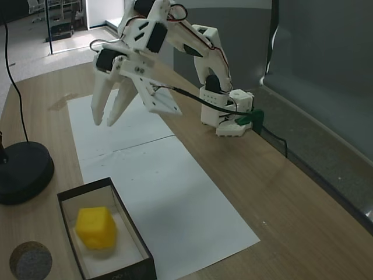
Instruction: Grab a yellow square and put it in the box.
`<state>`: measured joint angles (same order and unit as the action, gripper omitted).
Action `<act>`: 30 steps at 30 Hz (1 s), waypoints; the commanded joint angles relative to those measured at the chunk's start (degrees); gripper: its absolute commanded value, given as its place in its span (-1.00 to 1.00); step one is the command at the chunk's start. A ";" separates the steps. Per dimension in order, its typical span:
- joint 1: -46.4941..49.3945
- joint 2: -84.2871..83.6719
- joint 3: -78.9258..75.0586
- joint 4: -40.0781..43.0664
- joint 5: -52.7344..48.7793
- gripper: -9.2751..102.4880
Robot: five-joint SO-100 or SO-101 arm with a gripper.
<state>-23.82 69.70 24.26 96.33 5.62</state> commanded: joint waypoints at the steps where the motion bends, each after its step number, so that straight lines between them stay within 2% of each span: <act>1: 4.13 15.29 -2.11 3.08 0.09 -0.82; 5: 10.55 32.70 7.47 3.08 0.18 -0.81; 11: 13.89 66.88 36.47 2.20 0.09 -0.81; 15: 16.44 88.86 56.78 -1.58 -4.57 -0.83; 19: 23.03 106.61 75.76 -6.77 -6.42 -0.84; 24: 26.02 121.55 92.99 -13.71 -6.42 -0.84; 30: 25.84 129.02 106.87 -22.06 -6.42 -0.84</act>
<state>1.85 197.31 128.76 78.13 -0.70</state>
